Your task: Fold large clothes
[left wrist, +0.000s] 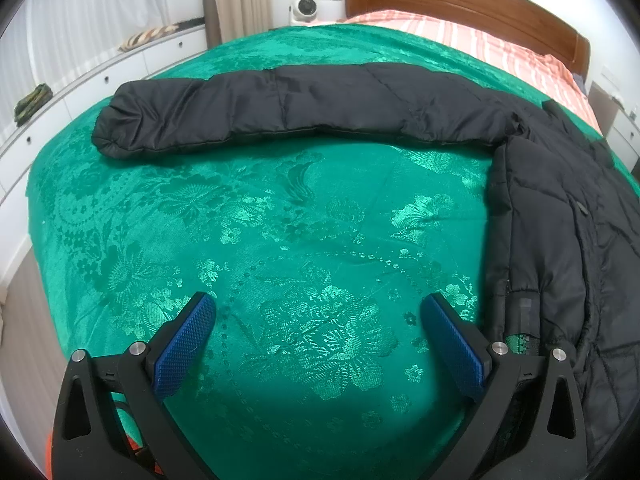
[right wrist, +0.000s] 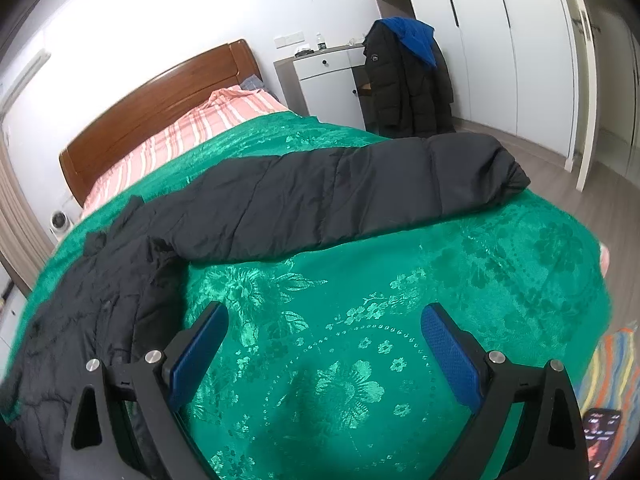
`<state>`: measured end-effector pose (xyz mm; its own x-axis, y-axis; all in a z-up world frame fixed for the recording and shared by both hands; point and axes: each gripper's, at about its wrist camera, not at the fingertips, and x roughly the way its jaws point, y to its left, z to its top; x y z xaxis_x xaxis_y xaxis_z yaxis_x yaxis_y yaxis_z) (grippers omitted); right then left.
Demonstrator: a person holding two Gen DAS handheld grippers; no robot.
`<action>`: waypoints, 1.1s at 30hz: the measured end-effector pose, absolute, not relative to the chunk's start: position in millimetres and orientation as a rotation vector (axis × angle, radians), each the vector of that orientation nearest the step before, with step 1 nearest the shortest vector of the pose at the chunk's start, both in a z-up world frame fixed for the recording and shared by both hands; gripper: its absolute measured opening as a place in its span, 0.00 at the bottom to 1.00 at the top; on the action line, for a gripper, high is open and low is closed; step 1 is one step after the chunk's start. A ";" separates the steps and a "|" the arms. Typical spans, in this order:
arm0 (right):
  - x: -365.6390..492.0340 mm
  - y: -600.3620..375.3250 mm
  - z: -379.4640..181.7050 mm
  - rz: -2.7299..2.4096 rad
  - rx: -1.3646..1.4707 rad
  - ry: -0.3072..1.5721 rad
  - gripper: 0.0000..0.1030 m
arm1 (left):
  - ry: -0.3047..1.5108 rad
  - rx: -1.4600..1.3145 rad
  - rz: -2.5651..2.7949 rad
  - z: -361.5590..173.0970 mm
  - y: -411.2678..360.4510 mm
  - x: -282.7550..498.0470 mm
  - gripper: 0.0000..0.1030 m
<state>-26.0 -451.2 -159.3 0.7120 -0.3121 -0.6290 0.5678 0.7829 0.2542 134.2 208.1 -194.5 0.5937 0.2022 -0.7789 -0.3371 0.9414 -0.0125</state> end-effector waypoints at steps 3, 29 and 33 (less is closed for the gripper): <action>-39.7 -469.8 -159.4 -0.513 0.565 0.541 0.93 | 0.880 -0.164 0.317 -193.3 207.6 134.0 1.00; -25.5 -582.2 -188.4 -0.672 0.877 0.378 0.92 | 0.854 -0.138 0.338 -199.6 201.8 135.8 1.00; -24.2 -583.5 -191.5 -0.667 0.857 0.394 0.93 | 0.853 -0.133 0.345 -201.1 198.0 135.2 1.00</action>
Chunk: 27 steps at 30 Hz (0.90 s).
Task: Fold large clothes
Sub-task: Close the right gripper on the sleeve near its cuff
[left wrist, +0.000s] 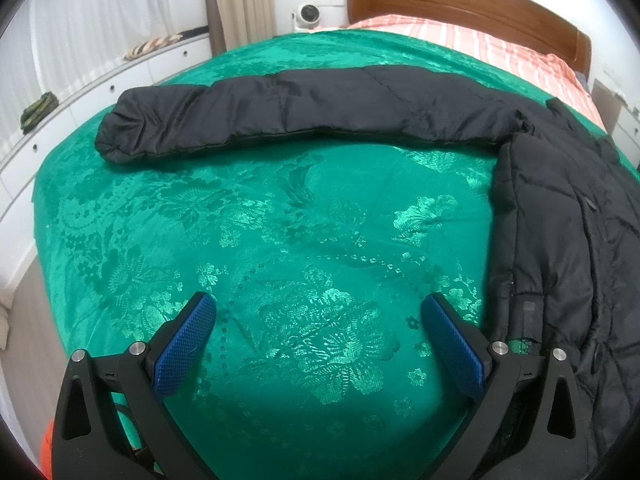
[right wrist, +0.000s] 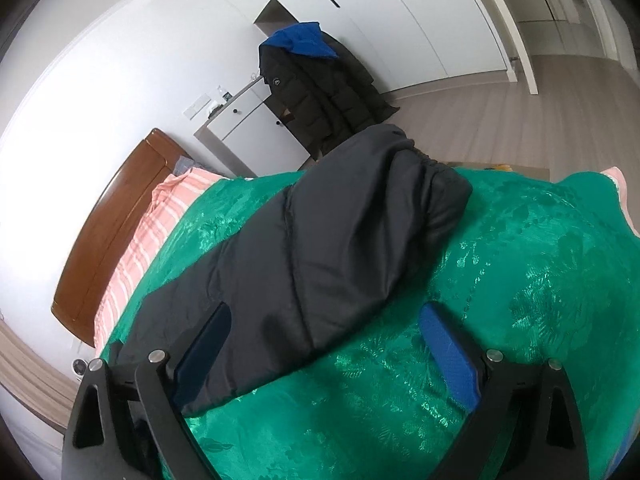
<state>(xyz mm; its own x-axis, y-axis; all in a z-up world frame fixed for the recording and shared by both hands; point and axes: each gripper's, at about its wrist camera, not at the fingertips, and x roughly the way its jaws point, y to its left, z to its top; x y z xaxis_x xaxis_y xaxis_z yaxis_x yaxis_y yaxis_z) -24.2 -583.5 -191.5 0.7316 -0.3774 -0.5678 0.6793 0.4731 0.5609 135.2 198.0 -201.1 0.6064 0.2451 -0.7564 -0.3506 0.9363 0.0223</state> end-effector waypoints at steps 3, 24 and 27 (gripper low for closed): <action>-15.1 -582.9 -191.2 -0.677 0.826 0.418 0.95 | 0.851 -0.130 0.353 -201.3 195.8 135.4 1.00; -11.1 -582.9 -191.1 -0.687 0.798 0.437 0.96 | 0.847 -0.128 0.359 -202.2 192.7 136.7 1.00; -11.0 -582.8 -191.0 -0.687 0.798 0.437 0.96 | 0.848 -0.128 0.360 -202.2 193.1 136.2 1.00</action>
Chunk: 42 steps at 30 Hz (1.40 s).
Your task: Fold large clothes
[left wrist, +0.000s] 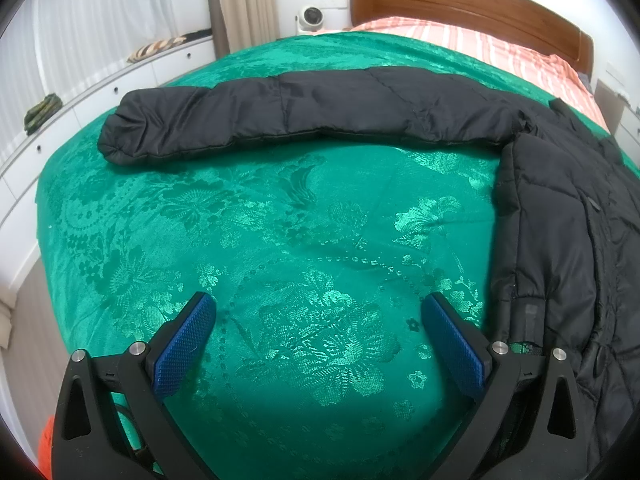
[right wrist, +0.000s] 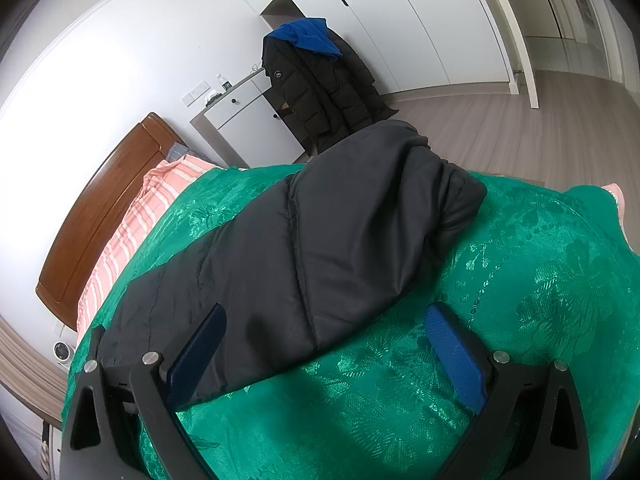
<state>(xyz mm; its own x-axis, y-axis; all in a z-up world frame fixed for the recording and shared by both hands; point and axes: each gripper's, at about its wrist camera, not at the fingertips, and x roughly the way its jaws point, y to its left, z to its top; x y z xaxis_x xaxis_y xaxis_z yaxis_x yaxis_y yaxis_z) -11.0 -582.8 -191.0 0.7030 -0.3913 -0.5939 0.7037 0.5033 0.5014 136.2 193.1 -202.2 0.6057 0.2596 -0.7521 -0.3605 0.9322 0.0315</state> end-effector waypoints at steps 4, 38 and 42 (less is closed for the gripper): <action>-11.1 -583.1 -191.2 -0.687 0.798 0.437 0.96 | 0.847 -0.128 0.360 -202.3 193.2 136.2 1.00; 3.3 -586.6 -171.1 -0.712 0.746 0.296 0.14 | 0.839 -0.123 0.374 -201.4 189.0 137.6 1.00; 2.0 -574.7 -158.8 -0.692 0.705 0.279 0.14 | 0.838 -0.123 0.375 -201.7 188.8 136.8 1.00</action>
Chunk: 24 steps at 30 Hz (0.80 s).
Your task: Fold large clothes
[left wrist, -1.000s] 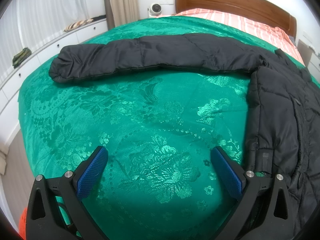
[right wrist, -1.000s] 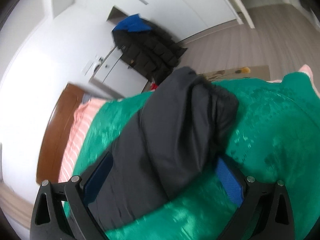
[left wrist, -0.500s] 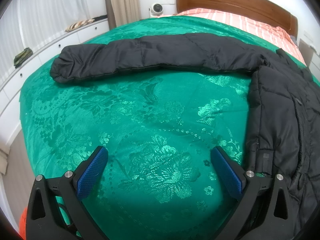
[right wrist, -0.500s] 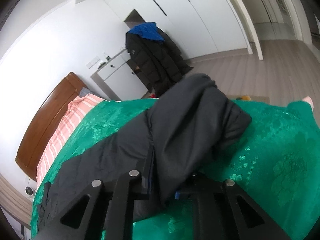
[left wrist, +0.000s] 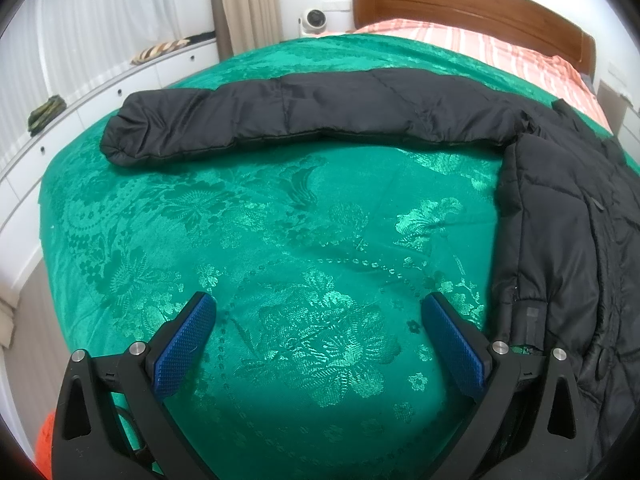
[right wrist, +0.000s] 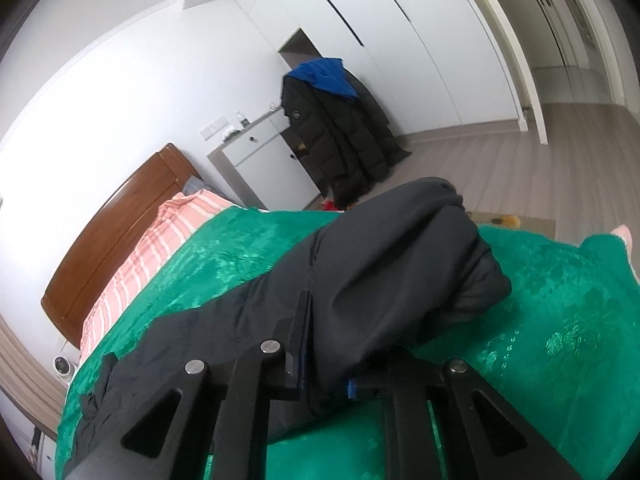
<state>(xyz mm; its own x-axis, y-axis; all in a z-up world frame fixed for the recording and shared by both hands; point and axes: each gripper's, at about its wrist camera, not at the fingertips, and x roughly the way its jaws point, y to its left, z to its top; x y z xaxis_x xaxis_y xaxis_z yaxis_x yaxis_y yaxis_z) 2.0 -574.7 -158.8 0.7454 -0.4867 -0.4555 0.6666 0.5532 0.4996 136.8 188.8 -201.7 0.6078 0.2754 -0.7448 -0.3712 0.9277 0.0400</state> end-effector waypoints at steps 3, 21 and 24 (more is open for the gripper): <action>4.5 -561.7 -143.3 -0.669 0.649 0.266 0.14 | 0.835 -0.124 0.375 -201.6 188.6 136.0 1.00; 124.4 -419.3 24.4 -0.229 0.412 0.212 0.12 | 0.832 -0.130 0.374 -203.2 188.2 133.9 1.00; 168.0 -347.7 42.6 -0.103 0.334 0.233 0.12 | 0.836 -0.132 0.373 -203.3 188.7 135.4 1.00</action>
<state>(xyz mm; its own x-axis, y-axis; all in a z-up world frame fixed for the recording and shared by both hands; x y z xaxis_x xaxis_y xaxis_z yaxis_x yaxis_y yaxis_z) 168.0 -347.7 42.6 0.9681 -0.0614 -0.2430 0.1381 0.9398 0.3126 135.4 188.7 -203.3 0.6105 0.2702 -0.7445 -0.3733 0.9272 0.0305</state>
